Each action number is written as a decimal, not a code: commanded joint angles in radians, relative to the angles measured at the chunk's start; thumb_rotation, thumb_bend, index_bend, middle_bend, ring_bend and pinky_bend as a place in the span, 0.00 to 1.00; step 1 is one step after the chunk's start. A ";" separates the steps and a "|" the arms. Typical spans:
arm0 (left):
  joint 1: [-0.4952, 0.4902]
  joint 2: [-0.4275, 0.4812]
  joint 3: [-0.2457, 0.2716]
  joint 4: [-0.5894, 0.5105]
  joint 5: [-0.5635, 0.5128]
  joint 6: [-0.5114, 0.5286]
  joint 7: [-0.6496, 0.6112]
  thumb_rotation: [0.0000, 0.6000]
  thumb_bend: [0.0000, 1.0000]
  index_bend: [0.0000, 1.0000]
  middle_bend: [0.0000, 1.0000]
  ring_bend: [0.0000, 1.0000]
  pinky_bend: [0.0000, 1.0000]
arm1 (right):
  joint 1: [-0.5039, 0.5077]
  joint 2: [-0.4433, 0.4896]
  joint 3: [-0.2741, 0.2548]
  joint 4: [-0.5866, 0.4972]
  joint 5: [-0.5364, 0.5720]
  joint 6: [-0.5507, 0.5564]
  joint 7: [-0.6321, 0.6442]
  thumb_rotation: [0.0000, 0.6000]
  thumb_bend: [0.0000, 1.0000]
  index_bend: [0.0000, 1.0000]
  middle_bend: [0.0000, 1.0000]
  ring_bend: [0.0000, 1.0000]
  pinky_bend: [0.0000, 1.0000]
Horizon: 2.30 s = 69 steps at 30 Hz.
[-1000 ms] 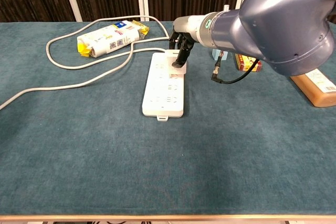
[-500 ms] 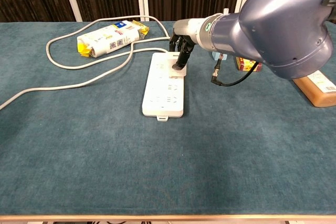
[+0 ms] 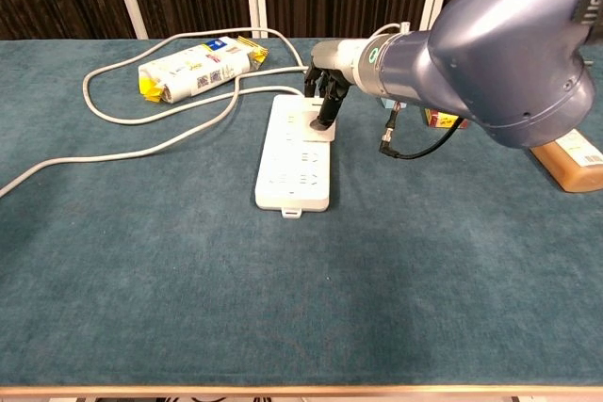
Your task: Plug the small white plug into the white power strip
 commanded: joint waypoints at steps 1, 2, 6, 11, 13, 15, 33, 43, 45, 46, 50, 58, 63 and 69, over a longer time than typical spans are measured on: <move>-0.001 0.000 0.000 0.001 -0.001 -0.002 -0.001 1.00 0.13 0.12 0.00 0.00 0.00 | 0.002 -0.003 0.000 0.003 -0.001 0.001 -0.002 1.00 0.55 0.63 0.54 0.35 0.00; -0.001 0.000 0.001 0.001 -0.001 -0.003 -0.001 1.00 0.13 0.12 0.00 0.00 0.00 | 0.003 -0.004 0.000 0.004 -0.001 0.001 -0.002 1.00 0.56 0.63 0.54 0.35 0.00; -0.003 0.000 0.002 0.001 0.000 -0.006 0.000 1.00 0.13 0.12 0.00 0.00 0.00 | 0.007 -0.009 0.000 0.011 0.001 0.004 -0.007 1.00 0.55 0.63 0.54 0.35 0.00; -0.002 0.001 0.001 0.000 0.000 -0.004 -0.004 1.00 0.13 0.12 0.00 0.00 0.00 | 0.010 -0.015 -0.005 0.016 0.003 0.002 -0.017 1.00 0.55 0.63 0.54 0.35 0.00; -0.001 0.002 0.001 0.000 0.000 -0.004 -0.005 1.00 0.13 0.12 0.00 0.00 0.00 | 0.012 -0.021 -0.008 0.020 0.004 0.003 -0.022 1.00 0.56 0.63 0.54 0.35 0.00; -0.001 0.003 0.001 0.000 0.000 -0.003 -0.007 1.00 0.13 0.12 0.00 0.00 0.00 | 0.014 -0.026 -0.009 0.024 0.005 0.003 -0.024 1.00 0.55 0.63 0.54 0.35 0.00; -0.002 0.006 0.000 0.001 -0.004 -0.007 -0.011 1.00 0.13 0.12 0.00 0.00 0.00 | 0.020 -0.044 -0.004 0.027 0.001 0.007 -0.040 1.00 0.56 0.63 0.55 0.35 0.00; -0.002 0.007 -0.001 0.001 -0.005 -0.006 -0.011 1.00 0.13 0.12 0.00 0.00 0.00 | 0.021 -0.055 -0.002 0.039 -0.004 0.007 -0.042 1.00 0.56 0.64 0.56 0.36 0.00; -0.002 0.007 -0.001 0.001 -0.005 -0.006 -0.012 1.00 0.13 0.12 0.00 0.00 0.00 | 0.020 -0.054 -0.002 0.040 -0.002 0.007 -0.043 1.00 0.56 0.65 0.56 0.36 0.00; -0.002 0.007 -0.001 0.001 -0.005 -0.006 -0.013 1.00 0.13 0.12 0.00 0.00 0.00 | 0.019 -0.054 -0.002 0.040 -0.001 0.007 -0.043 1.00 0.56 0.65 0.56 0.36 0.00; -0.002 0.007 0.000 0.001 -0.004 -0.006 -0.012 1.00 0.13 0.12 0.00 0.00 0.00 | 0.016 -0.053 -0.003 0.042 0.002 0.006 -0.045 1.00 0.56 0.65 0.57 0.37 0.00; -0.001 0.006 -0.001 0.001 -0.005 -0.002 -0.009 1.00 0.13 0.12 0.00 0.00 0.00 | 0.011 -0.057 -0.008 0.049 0.008 -0.008 -0.049 1.00 0.56 0.66 0.57 0.37 0.00; -0.001 0.005 -0.001 0.002 -0.006 -0.003 -0.007 1.00 0.13 0.12 0.00 0.00 0.00 | 0.012 -0.059 -0.013 0.043 -0.003 -0.013 -0.050 1.00 0.56 0.66 0.57 0.37 0.00; -0.001 0.005 -0.002 0.001 -0.007 -0.001 -0.007 1.00 0.13 0.12 0.00 0.00 0.00 | 0.013 -0.070 -0.014 0.049 -0.015 -0.016 -0.045 1.00 0.56 0.66 0.57 0.38 0.00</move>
